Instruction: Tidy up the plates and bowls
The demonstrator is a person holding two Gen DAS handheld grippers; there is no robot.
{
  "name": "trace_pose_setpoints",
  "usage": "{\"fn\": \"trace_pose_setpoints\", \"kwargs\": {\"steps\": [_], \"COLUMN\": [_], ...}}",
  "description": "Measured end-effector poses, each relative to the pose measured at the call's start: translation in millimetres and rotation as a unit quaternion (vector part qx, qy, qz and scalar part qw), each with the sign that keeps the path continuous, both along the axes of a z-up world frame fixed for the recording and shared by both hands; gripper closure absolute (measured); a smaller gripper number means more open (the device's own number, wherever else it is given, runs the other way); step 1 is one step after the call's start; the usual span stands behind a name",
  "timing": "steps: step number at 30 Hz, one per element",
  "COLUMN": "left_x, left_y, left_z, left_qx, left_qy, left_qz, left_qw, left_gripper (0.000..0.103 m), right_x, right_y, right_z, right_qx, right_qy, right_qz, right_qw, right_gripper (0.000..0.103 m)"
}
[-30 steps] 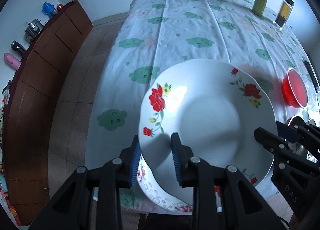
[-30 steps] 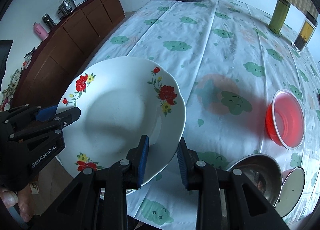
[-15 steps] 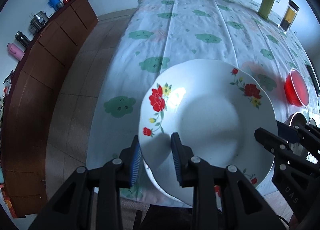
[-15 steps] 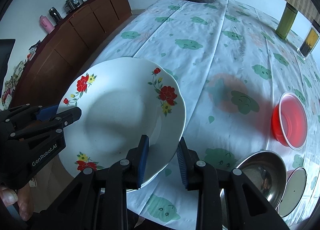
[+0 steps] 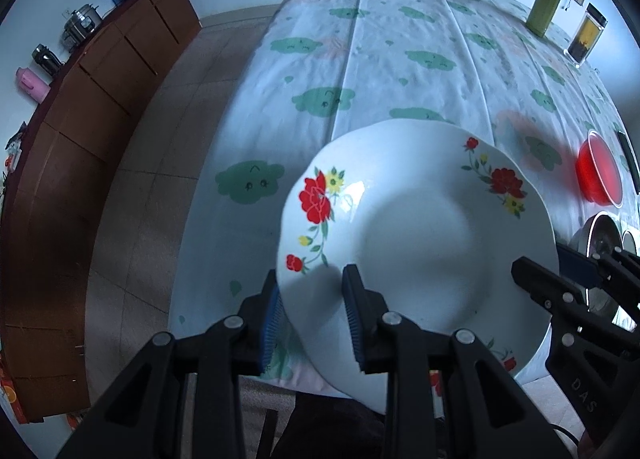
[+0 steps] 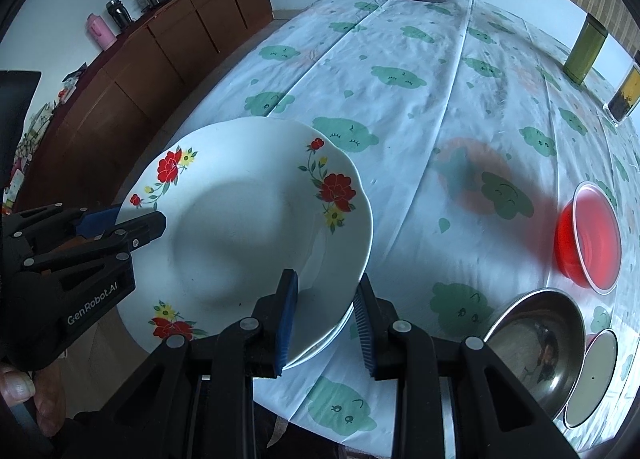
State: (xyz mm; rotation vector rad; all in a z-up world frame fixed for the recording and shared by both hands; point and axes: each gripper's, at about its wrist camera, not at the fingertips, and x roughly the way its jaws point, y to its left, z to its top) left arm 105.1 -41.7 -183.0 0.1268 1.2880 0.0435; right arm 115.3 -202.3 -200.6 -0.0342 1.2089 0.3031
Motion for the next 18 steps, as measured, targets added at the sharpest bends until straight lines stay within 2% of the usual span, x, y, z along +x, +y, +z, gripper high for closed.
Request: {"fn": "trace_pose_setpoints", "kwargs": {"steps": [18], "left_x": [-0.9], "left_y": [5.2], "left_z": [-15.5], "left_qx": [-0.009], "left_qy": [0.016], "left_qz": [0.000], "left_qw": [0.9998], "left_gripper": [0.074], "right_x": [-2.5], "right_y": [6.6], "right_z": [-11.7], "right_qx": [-0.010], "right_qy": [0.012], "right_qz": [0.000], "right_qw": [1.000], "right_gripper": [0.073]}}
